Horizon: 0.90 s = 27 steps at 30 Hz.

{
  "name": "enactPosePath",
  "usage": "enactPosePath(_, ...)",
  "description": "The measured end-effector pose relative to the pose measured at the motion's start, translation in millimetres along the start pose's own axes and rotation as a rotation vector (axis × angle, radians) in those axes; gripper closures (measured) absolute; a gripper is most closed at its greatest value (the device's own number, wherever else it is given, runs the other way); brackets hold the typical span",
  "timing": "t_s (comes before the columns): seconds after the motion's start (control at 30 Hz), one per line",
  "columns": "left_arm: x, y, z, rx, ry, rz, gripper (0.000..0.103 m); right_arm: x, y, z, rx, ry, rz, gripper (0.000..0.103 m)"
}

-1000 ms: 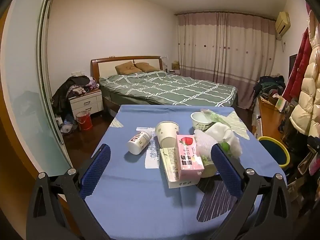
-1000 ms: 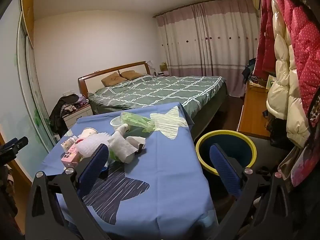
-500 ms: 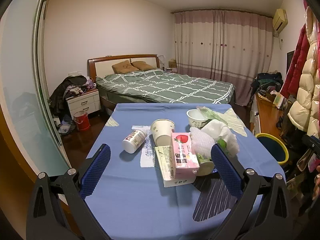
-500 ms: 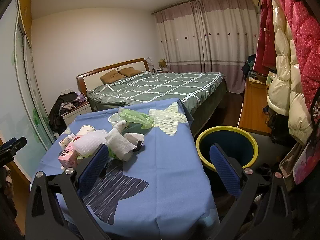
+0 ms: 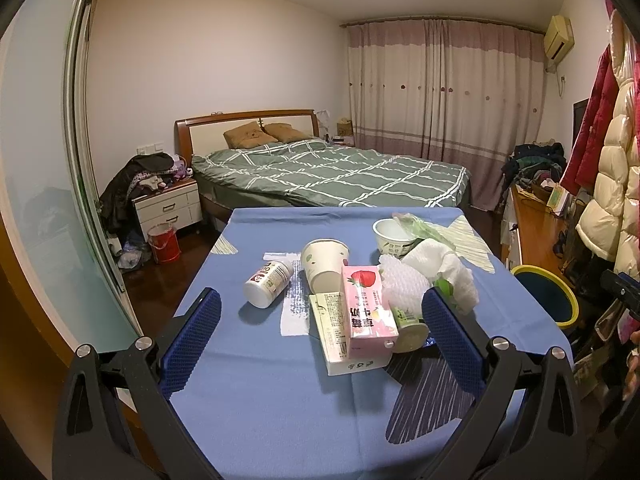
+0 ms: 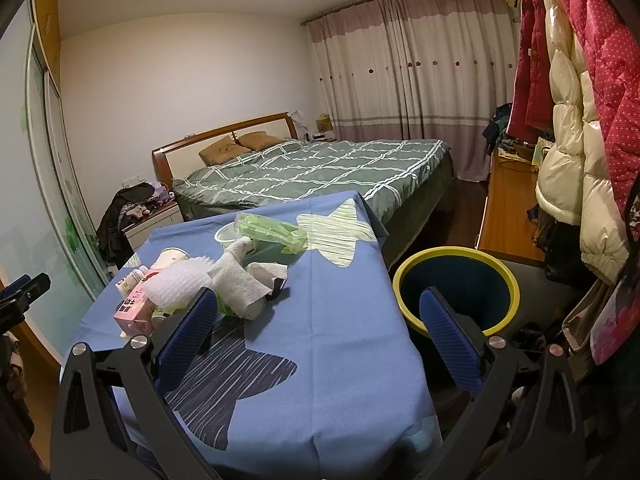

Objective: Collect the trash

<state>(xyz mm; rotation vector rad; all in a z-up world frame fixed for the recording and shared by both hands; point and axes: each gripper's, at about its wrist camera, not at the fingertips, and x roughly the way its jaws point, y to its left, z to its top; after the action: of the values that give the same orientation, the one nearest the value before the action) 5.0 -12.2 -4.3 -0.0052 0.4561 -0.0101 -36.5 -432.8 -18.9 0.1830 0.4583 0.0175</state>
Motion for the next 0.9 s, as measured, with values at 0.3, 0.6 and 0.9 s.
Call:
enactPosePath(0.3, 1.3, -1.9, -1.4, 0.003, 0.001, 0.000, 0.004, 0.6, -0.8, -0.2, 0.003, 0.006, 0.000, 0.006)
enactPosePath(0.6, 4.5, -5.4, -4.3, 0.013, 0.008, -0.006, 0.004, 1.5, -0.1, -0.5, 0.003, 0.007, -0.001, 0.006)
enactPosePath(0.9, 4.2, -5.2, -4.4, 0.012, 0.012, -0.009, 0.004, 2.3, 0.0, -1.0, 0.006, 0.009, -0.001, 0.006)
